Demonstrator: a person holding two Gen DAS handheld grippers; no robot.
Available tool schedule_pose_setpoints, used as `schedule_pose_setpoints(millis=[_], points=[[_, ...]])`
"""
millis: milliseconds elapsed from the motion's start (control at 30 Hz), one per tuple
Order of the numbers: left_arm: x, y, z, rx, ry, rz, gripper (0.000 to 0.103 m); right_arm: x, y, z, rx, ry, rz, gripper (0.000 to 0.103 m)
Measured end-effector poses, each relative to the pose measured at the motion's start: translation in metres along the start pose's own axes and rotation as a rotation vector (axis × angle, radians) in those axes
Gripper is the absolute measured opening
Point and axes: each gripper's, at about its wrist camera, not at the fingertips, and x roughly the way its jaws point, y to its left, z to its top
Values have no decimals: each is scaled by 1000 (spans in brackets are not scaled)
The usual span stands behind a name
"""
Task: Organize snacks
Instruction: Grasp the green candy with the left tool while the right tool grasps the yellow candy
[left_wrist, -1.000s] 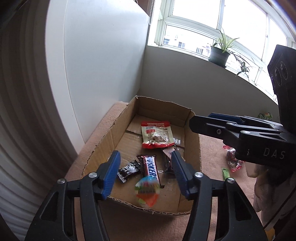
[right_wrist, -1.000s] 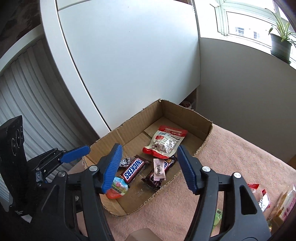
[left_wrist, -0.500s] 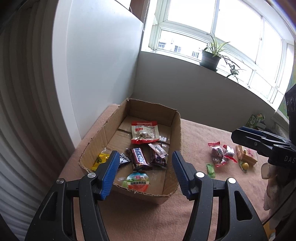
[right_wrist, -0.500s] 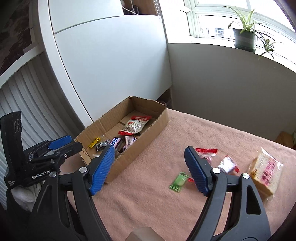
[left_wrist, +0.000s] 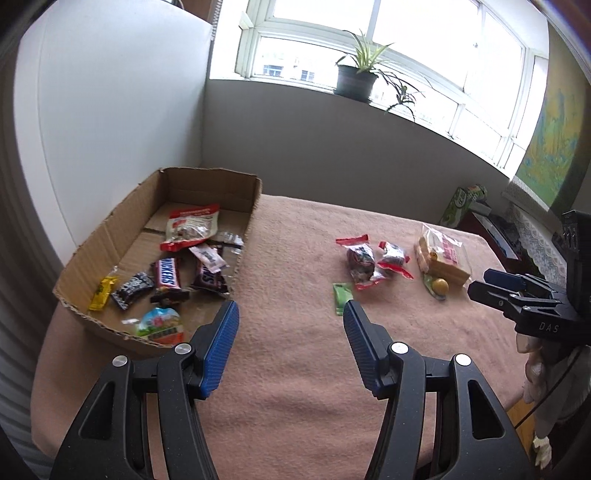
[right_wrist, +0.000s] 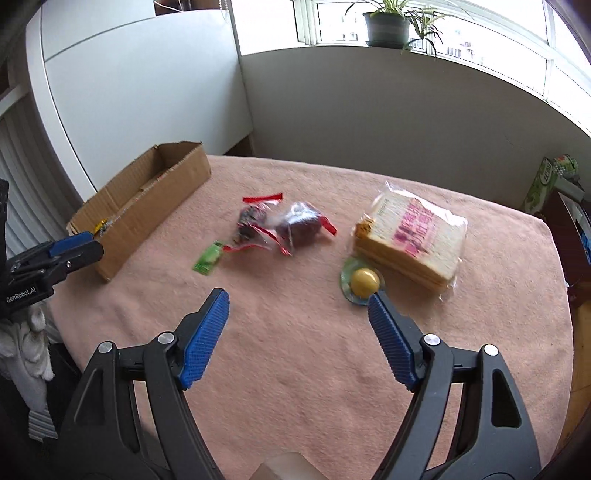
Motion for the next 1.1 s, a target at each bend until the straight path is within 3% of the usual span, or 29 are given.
schedule_pose_setpoints(millis=[167, 267, 367, 600, 700, 767, 800, 833, 900, 1100], points=[[38, -28, -3, 55, 67, -38, 58, 21, -22, -3, 23, 36, -21, 80], [62, -41, -2, 77, 105, -52, 58, 34, -31, 2, 39, 54, -23, 72], [83, -50, 0, 88, 137, -64, 58, 46, -38, 6, 53, 70, -16, 71], [116, -51, 3, 97, 179, -40, 58, 74, -40, 14, 54, 110, -31, 60], [127, -51, 4, 107, 198, -27, 49, 79, -34, 17, 24, 107, -58, 59], [129, -53, 4, 125, 193, -16, 47, 81, -30, 19, 9, 109, -79, 47], [129, -55, 5, 134, 193, -15, 42, 82, -29, 20, 2, 109, -89, 43], [130, -56, 5, 142, 193, -10, 31, 82, -28, 21, 1, 112, -84, 43], [131, -55, 7, 148, 192, 3, 20, 84, -24, 22, 4, 113, -75, 42], [126, -50, 6, 140, 186, -5, 19, 75, -20, 20, 29, 109, -38, 37]])
